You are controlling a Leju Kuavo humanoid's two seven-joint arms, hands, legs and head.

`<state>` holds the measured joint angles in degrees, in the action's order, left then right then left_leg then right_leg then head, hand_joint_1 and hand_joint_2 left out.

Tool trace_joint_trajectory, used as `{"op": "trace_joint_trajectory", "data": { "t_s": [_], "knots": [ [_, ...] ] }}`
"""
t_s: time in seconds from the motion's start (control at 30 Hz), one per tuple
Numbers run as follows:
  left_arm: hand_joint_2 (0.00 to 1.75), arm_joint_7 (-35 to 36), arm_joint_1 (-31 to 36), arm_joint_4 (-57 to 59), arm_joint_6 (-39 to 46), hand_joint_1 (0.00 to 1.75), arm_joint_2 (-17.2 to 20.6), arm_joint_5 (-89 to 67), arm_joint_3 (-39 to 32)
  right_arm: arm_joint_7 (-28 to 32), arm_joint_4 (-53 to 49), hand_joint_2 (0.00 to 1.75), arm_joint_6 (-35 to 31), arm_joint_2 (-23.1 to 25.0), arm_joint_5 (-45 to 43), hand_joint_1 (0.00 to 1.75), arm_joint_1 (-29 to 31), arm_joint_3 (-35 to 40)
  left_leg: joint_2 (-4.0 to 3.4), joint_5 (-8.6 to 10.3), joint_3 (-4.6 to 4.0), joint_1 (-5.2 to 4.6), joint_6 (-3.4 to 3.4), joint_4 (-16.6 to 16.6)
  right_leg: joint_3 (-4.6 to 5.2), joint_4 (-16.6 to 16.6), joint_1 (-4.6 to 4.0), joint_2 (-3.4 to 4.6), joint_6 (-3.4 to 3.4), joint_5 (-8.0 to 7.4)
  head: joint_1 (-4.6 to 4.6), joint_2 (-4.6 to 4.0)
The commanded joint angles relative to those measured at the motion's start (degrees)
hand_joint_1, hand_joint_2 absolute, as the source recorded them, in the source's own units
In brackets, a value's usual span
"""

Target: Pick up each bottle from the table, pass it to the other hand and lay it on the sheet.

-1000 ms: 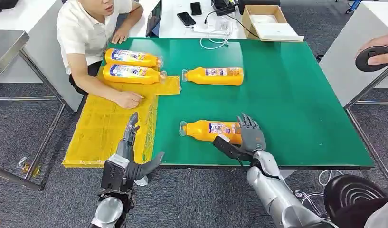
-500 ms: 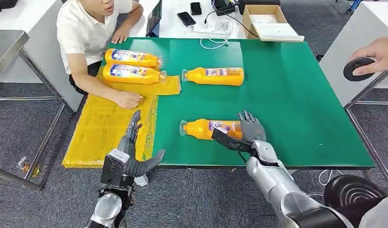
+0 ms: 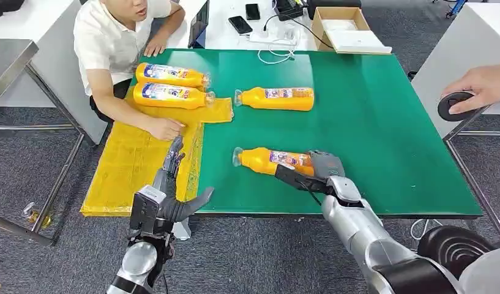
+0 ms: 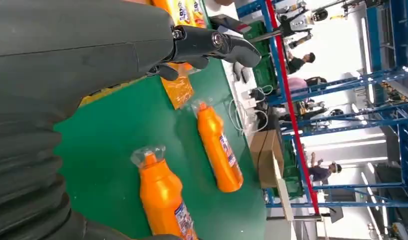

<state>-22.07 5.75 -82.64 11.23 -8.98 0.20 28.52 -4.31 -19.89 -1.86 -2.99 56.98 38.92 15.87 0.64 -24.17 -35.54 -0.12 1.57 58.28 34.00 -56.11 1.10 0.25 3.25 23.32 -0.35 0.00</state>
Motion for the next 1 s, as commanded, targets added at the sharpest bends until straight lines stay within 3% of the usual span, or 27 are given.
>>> {"op": "trace_joint_trajectory", "data": {
  "t_s": [0.03, 0.27, 0.43, 0.53, 0.63, 0.73, 0.83, 1.0],
  "knots": [
    [1.75, -0.9, 3.2, 3.1, 0.3, 0.00, 2.1, 0.7, 1.9, 2.9, 5.0, 1.75, 3.9, -0.5, -2.1, 1.75, -2.0, -1.9, 0.16, -0.03, 0.31, 0.08, -0.11, -0.1, -0.40, 0.1, -0.10, -0.24, -0.17, 0.09, -0.02, 0.00],
    [1.75, 2.6, -2.0, -1.7, -4.1, 0.00, 3.5, 8.6, -0.2, 16.4, 0.2, 1.75, 0.6, 3.2, -12.9, 1.75, -3.7, -11.1, -0.07, -0.06, 0.40, 0.07, -0.10, -0.1, -0.40, 0.1, -0.09, 0.02, -0.14, 0.04, 0.00, 0.00],
    [1.75, 1.9, -3.3, -2.7, -3.9, 0.00, 3.7, 8.6, -0.6, 16.7, -0.6, 1.75, 0.0, 4.6, -13.5, 1.75, -3.5, -11.2, -0.26, -0.08, 0.32, 0.06, -0.08, -0.1, -0.25, 0.0, -0.10, 0.19, -0.11, 0.01, 0.00, 0.00],
    [1.75, -2.0, -5.5, -4.8, 0.1, 0.00, 2.8, 4.8, -1.6, 24.3, -6.3, 1.75, -2.8, 8.3, -21.2, 1.75, -6.0, -15.0, -0.19, -0.07, 0.30, 0.10, -0.08, 0.0, -0.25, 0.0, -0.15, 0.12, -0.12, 0.03, -0.02, 0.00],
    [1.75, -2.5, -8.6, -7.3, 0.7, 0.00, 3.1, 4.7, -2.1, 25.0, -19.4, 1.75, -4.3, 11.9, -26.8, 1.75, -13.5, -10.3, -0.47, -0.18, 0.46, 0.19, -0.15, -0.1, -0.37, 0.1, -0.22, 0.41, -0.21, 0.04, 0.04, 0.00],
    [1.75, -0.9, -10.4, -8.6, -2.6, 0.00, 3.4, 9.0, -2.7, 24.2, -28.3, 1.75, -6.1, 11.2, -31.2, 1.75, -19.6, -3.9, -0.43, -0.24, 0.42, 0.21, -0.17, -0.1, -0.34, 0.0, -0.24, 0.33, -0.23, 0.14, -0.02, 0.00],
    [1.75, -0.5, -11.0, -8.6, -4.1, 0.00, 3.5, 10.7, -2.3, 24.9, -31.2, 1.75, -6.8, 10.7, -33.3, 1.75, -21.4, -2.2, -0.01, -0.10, 0.12, 0.21, -0.10, -0.1, -0.13, 0.0, -0.19, 0.04, -0.15, 0.13, 0.00, 0.00],
    [1.75, 0.4, -10.9, -8.2, -5.4, 0.00, 3.1, 13.8, -1.5, 27.1, -34.4, 1.75, -5.3, 11.4, -37.1, 1.75, -22.5, 1.2, -0.12, -0.18, 0.06, 0.19, -0.13, 0.0, -0.07, 0.0, -0.17, 0.14, -0.20, 0.17, 0.00, 0.00]
  ]
}}
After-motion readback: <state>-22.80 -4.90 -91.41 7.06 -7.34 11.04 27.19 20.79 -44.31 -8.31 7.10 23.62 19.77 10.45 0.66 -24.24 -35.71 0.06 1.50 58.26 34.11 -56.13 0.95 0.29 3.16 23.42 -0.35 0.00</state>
